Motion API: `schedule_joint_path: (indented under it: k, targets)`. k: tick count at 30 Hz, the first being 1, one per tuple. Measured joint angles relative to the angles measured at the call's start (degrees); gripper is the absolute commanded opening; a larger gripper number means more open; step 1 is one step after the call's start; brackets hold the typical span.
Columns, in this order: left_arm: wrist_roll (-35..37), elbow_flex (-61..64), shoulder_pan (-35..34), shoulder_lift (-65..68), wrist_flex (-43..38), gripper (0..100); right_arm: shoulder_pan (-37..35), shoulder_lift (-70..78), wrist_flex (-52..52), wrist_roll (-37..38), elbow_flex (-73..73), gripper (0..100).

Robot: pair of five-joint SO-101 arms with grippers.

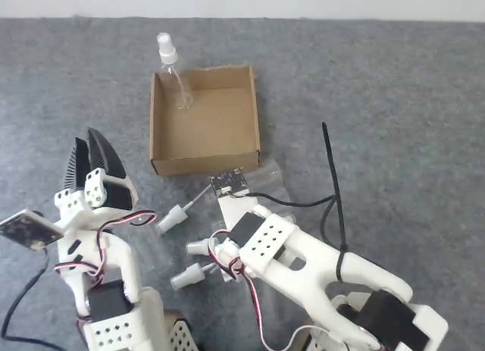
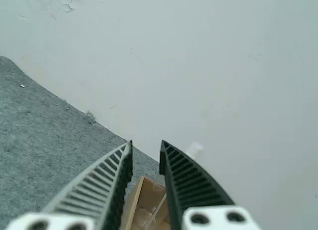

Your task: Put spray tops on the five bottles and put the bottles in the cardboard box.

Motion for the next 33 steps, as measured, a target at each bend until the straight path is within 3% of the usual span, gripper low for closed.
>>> schedule_joint_path:
  k: [6,11,23,33]
  targets:
    - [0.0,0.0,0.0,0.0,0.0,9,0.5,0.0,0.2,2.8,0.1,3.5]
    - [0.0,0.0,0.0,0.0,0.0,9,1.1,0.5,2.8,5.9,-0.9,3.5]
    - [0.0,0.0,0.0,0.0,0.0,9,0.9,1.4,29.8,12.7,-21.4,3.2]
    - [0.0,0.0,0.0,0.0,0.0,9,0.9,-0.2,35.3,14.5,-29.8,3.1]
